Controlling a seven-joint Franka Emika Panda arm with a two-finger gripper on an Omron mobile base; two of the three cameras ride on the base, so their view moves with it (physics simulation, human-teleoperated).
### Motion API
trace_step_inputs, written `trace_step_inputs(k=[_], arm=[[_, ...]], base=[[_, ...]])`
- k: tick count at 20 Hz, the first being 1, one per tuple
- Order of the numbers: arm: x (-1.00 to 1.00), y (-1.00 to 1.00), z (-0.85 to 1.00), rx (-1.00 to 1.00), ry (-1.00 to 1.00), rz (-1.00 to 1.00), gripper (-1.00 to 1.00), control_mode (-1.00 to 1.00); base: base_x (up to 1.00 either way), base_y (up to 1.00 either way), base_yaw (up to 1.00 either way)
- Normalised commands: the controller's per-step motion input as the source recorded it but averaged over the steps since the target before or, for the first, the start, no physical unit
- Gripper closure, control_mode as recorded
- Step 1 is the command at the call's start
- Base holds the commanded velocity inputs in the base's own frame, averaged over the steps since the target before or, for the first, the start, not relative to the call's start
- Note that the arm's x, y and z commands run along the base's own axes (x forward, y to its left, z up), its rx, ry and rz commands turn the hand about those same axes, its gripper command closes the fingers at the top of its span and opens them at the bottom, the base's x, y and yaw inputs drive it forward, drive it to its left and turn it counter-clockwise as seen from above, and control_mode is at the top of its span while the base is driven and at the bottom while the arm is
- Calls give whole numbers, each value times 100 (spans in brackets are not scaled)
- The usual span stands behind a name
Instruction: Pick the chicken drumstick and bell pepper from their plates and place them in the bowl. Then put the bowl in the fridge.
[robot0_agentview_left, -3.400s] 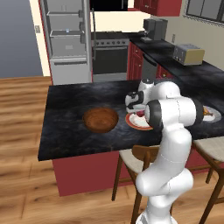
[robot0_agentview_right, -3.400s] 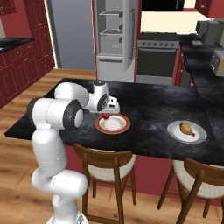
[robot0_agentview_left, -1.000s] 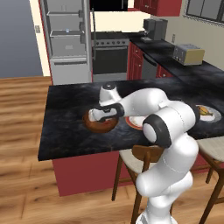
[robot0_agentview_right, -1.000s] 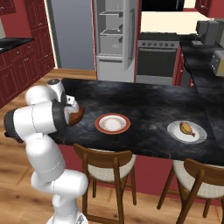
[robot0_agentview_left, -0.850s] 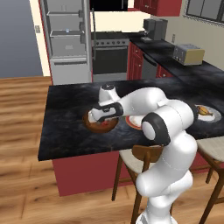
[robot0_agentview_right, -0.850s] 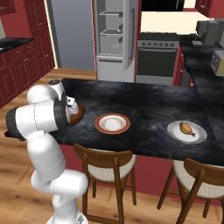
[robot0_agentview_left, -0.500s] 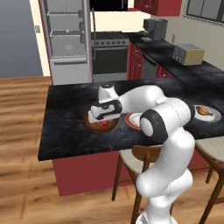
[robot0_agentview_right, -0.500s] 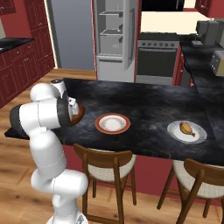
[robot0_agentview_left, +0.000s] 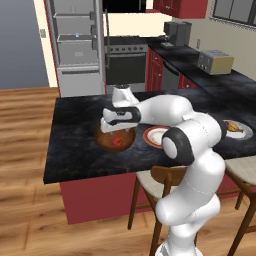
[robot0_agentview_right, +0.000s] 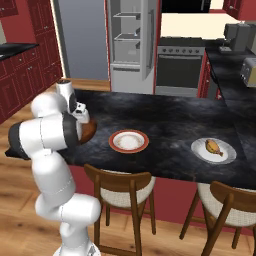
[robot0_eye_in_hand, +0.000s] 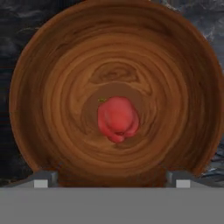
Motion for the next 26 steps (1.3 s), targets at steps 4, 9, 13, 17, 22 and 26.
trace_step_inputs(k=[4,9,13,17,22,26], arm=[[-29,-25,50,0,1,4,-100,-100],[-47,-51,18,0,-5,3,-100,-100],[-45,-67,13,1,-7,0,-100,-100],[-25,-71,11,0,0,0,-100,-100],[-11,-73,16,0,0,0,-100,-100],[-2,-75,9,0,0,3,-100,-100]], base=[[0,0,0],[0,0,0],[0,0,0],[0,0,0],[0,0,0],[0,0,0]])
